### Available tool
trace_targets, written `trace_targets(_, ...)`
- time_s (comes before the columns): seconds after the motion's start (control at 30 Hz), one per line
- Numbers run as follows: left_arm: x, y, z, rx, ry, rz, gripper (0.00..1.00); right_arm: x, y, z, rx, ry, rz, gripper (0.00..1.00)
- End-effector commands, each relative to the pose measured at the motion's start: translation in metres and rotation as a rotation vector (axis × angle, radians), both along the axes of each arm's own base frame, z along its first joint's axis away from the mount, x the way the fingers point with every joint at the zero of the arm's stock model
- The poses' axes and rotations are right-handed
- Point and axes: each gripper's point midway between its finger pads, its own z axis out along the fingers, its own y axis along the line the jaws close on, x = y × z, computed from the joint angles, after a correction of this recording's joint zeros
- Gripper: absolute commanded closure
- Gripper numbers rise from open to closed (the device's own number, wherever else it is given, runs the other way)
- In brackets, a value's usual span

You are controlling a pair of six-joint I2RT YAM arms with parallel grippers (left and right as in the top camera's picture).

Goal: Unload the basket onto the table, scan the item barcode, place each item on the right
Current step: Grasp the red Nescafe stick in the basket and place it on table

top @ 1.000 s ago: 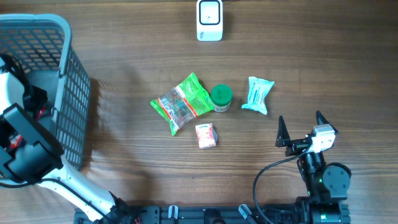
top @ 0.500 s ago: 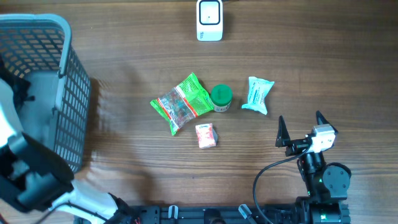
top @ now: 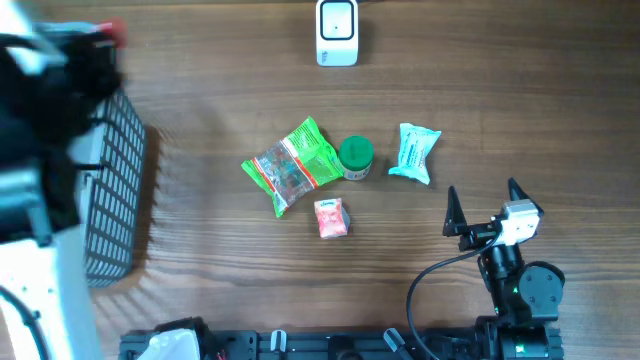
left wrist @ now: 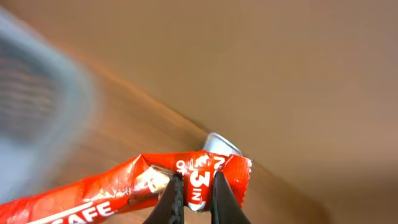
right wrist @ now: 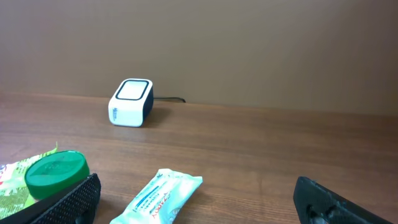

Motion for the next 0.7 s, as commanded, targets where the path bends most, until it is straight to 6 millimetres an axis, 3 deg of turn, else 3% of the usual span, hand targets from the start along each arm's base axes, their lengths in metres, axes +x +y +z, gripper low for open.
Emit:
trace_targets(0.0, 0.005, -0.113, -0.025, 0.005, 0.077, -0.280, 0.96, 0.000, -0.001, 0.002, -0.002, -0.009, -0.006, 0.00)
trace_targets(0.1, 0.006, -0.205, -0.079, 0.070, 0.215, -0.472, 0.96, 0.000, -0.001, 0.002, -0.002, -0.009, -0.006, 0.00)
trace_targets(0.17, 0.004, -0.245, -0.118, 0.103, 0.308, -0.551, 0.96, 0.000, -0.001, 0.002, -0.002, -0.009, -0.006, 0.00)
trace_targets(0.23, -0.002, -0.280, -0.173, 0.132, 0.459, -0.603, 0.96, 0.000, -0.001, 0.002, -0.002, -0.009, -0.006, 0.00)
trace_targets(0.37, -0.013, -0.309, -0.258, 0.213, 0.670, -0.651, 0.96, 0.000, -0.001, 0.002, -0.002, -0.009, -0.006, 0.00)
trace_targets(0.5, -0.028, -0.328, -0.315, 0.276, 0.795, -0.689, 0.96, 0.000, -0.001, 0.002, -0.002, -0.009, -0.006, 0.00)
trace_targets(0.67, -0.056, -0.354, -0.323, 0.330, 0.799, -0.759, 0.96, 0.000, -0.001, 0.002, -0.002, -0.009, -0.006, 0.00)
